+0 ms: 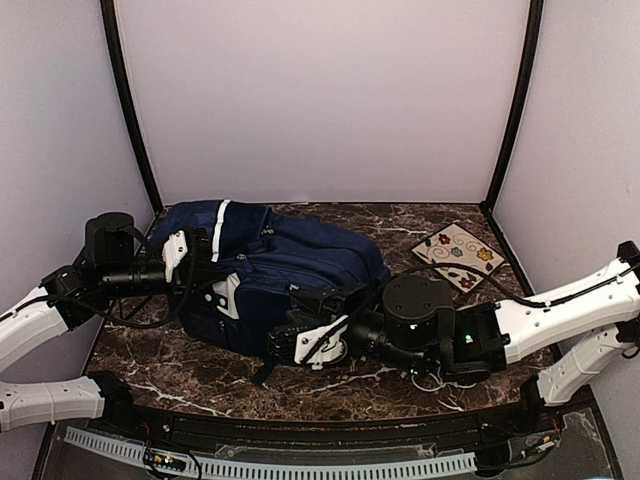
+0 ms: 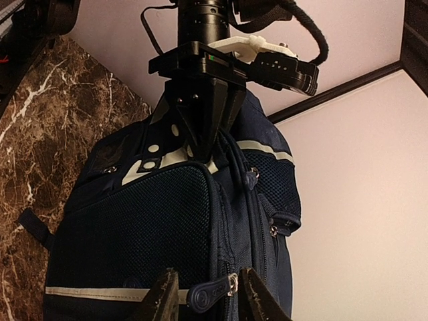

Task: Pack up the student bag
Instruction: Pick up the student bag from the upper front pocket.

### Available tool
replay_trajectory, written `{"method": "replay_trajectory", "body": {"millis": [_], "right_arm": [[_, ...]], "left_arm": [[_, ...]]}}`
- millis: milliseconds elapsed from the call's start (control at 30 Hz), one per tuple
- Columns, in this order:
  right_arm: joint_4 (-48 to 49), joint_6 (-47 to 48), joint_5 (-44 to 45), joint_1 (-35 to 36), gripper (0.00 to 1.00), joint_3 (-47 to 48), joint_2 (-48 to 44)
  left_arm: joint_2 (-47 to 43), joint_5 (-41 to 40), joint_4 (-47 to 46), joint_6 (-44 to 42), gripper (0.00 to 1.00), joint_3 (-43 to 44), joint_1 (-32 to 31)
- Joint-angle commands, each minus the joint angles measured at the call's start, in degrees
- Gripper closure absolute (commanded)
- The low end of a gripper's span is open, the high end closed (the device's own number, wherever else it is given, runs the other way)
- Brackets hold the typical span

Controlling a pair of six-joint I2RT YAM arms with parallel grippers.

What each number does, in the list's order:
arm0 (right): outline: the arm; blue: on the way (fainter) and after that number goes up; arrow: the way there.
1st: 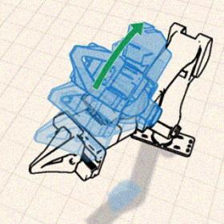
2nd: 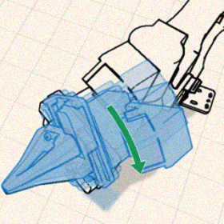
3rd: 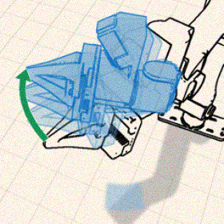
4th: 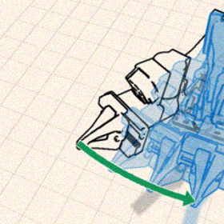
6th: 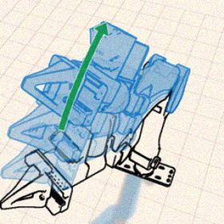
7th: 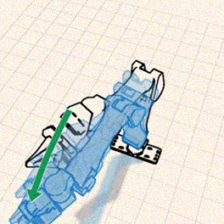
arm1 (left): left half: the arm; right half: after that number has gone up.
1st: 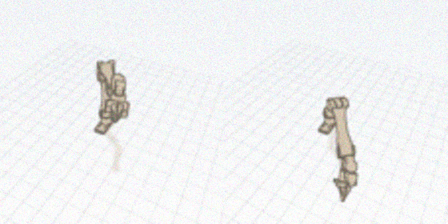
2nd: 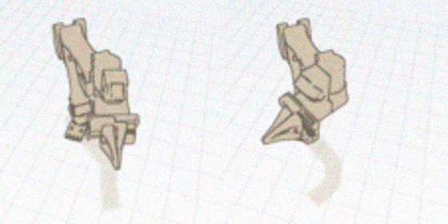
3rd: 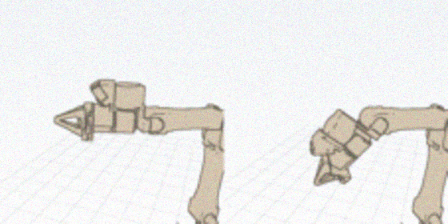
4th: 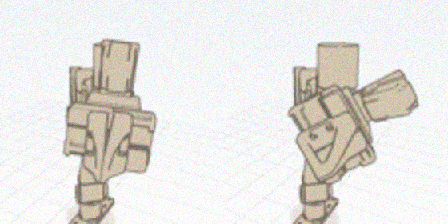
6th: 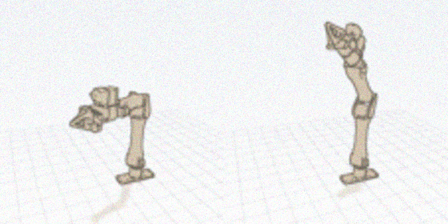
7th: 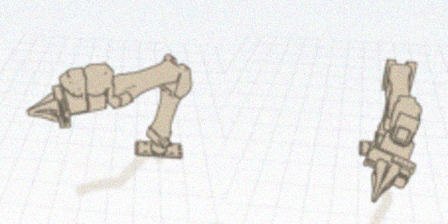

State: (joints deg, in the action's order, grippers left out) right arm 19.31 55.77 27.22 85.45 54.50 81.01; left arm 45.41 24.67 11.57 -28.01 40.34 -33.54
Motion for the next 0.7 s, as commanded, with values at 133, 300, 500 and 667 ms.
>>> {"method": "replay_trajectory", "body": {"millis": [133, 300, 500, 667], "right_arm": [[3.4, 2.9, 2.9, -0.3, 0.85, 1.1, 1.5], [3.2, 1.2, 3.5, -0.3, 0.96, 1.3, 0.7], [2.6, -2.2, 4.0, -0.3, 1.0, 0.8, -1.6], [-0.6, -14.9, 4.1, -2.2, 1.0, 1.7, -4.3]], "left_arm": [[0.2, 4.3, -1.5, 3.8, 1.0, -0.6, -0.2], [0.1, 4.3, -1.4, 3.8, 1.0, -0.6, -0.2], [-0.1, 4.2, -1.5, 3.8, 1.0, -0.7, -0.2], [-0.6, -0.3, -2.1, 4.5, 1.0, -0.5, -0.1]]}}
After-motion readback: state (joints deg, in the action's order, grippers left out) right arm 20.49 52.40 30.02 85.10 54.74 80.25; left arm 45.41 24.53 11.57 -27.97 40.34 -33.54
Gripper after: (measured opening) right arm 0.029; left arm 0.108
